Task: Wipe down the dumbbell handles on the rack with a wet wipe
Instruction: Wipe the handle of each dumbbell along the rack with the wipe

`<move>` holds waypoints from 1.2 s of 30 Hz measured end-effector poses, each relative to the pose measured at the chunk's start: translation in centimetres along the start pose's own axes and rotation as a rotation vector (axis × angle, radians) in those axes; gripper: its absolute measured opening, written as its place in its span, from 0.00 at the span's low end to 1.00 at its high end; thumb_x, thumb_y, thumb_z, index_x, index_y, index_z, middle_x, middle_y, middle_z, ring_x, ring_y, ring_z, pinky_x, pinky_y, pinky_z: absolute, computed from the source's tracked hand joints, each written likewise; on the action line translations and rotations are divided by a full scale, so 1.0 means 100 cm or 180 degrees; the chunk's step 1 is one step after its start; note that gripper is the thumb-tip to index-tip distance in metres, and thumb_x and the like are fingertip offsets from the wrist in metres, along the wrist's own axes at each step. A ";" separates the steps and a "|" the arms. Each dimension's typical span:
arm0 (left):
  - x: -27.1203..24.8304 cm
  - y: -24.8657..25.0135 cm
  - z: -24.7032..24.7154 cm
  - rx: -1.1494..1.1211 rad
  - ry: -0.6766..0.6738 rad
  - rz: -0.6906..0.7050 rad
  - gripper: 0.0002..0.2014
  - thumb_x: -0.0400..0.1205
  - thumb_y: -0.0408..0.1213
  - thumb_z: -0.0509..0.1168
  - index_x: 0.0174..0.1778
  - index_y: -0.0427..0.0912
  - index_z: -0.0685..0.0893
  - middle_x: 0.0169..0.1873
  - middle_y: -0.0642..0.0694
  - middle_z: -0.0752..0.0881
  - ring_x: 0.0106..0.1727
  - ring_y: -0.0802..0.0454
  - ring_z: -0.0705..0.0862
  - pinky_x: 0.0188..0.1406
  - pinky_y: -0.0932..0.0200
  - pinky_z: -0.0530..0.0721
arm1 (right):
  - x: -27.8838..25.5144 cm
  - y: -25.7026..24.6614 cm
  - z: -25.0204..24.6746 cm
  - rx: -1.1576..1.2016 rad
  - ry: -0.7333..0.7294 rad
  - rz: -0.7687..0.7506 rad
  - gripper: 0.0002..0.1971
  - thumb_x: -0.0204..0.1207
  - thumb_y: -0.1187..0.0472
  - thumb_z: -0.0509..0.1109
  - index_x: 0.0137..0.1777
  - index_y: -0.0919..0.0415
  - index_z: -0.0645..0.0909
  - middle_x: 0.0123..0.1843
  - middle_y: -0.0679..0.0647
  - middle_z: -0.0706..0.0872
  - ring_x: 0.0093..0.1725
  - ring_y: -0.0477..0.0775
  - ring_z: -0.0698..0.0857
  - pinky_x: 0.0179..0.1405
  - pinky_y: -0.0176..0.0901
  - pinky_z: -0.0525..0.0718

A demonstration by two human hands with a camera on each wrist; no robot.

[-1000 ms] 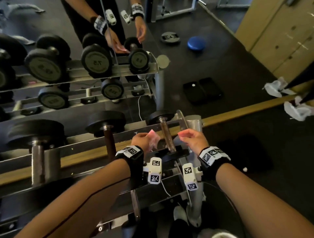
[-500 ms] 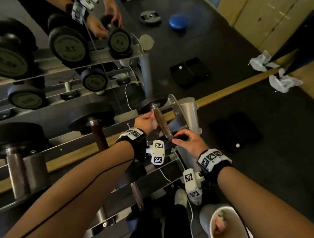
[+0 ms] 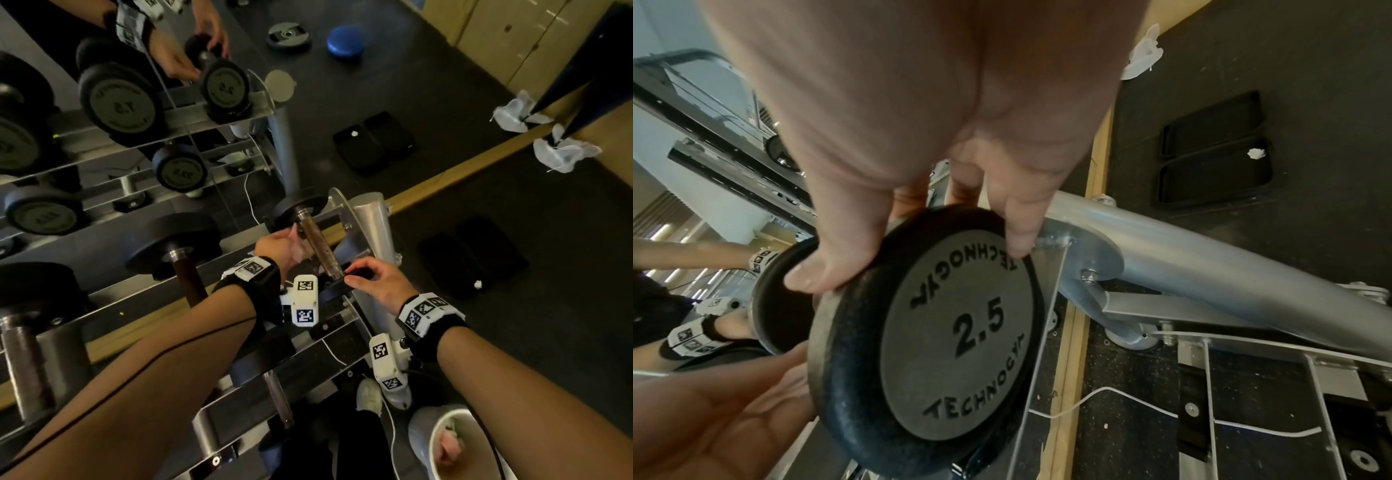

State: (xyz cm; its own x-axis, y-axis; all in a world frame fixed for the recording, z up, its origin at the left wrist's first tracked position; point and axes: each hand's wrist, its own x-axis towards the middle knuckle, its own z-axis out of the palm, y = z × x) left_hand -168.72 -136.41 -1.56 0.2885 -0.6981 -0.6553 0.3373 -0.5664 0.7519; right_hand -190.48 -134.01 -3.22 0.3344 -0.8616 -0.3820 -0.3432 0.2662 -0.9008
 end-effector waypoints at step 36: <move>-0.032 -0.030 -0.008 0.1290 -0.0539 0.0257 0.09 0.85 0.41 0.69 0.58 0.48 0.91 0.52 0.42 0.92 0.58 0.44 0.89 0.62 0.48 0.87 | -0.006 0.013 0.006 0.0147 0.0162 -0.0037 0.16 0.73 0.53 0.78 0.59 0.37 0.84 0.70 0.38 0.79 0.74 0.48 0.76 0.75 0.50 0.72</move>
State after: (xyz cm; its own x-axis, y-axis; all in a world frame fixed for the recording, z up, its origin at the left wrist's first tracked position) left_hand -169.90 -132.11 -1.83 0.1373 -0.7899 -0.5977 -0.0684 -0.6096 0.7898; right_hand -190.57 -132.87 -4.30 0.2925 -0.8853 -0.3614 -0.2983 0.2745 -0.9141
